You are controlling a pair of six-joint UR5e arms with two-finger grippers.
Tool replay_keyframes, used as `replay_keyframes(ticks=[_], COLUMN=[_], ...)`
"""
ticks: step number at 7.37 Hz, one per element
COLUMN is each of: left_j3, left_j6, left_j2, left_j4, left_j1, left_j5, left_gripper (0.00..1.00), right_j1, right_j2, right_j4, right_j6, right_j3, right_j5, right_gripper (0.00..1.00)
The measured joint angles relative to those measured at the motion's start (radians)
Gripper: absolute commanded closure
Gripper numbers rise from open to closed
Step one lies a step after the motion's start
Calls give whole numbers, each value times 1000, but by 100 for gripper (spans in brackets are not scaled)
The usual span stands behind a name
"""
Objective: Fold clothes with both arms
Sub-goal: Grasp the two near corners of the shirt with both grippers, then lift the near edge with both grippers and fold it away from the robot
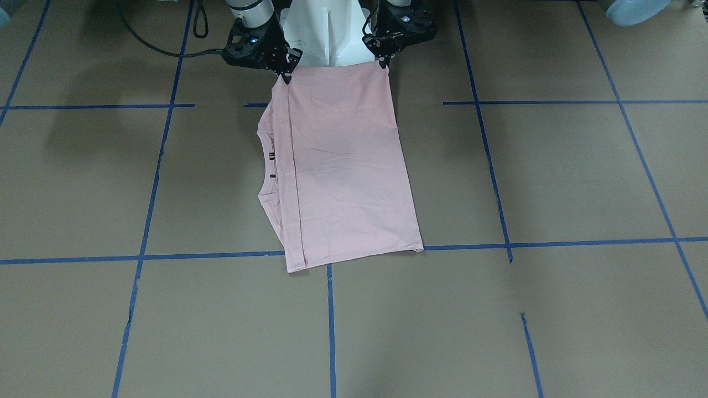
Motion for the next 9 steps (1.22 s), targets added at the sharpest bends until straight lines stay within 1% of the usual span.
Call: replay_keyframes(ticks=[2,3,6,9], left_j3=[14,40,155,179], left_j6=[14,35,61,59], left_j2=[-6,-8,-9,-12], left_j4=[-18,-52,-167,-196], left_j1=[-50,-87,-164,-198], left_j5=[3,3,3,3], left_gripper=[100,100,100,100], right_j1=[60,85,137,175], right_j2=[16,32,49,61], right_j4=[22,52,139,149], right_j6=[-22,-36,-57,-91], right_j3=[-30,-61,-154,-187], right_j5=[-4,-6,-7,-7], right_gripper=[100,100,100,100])
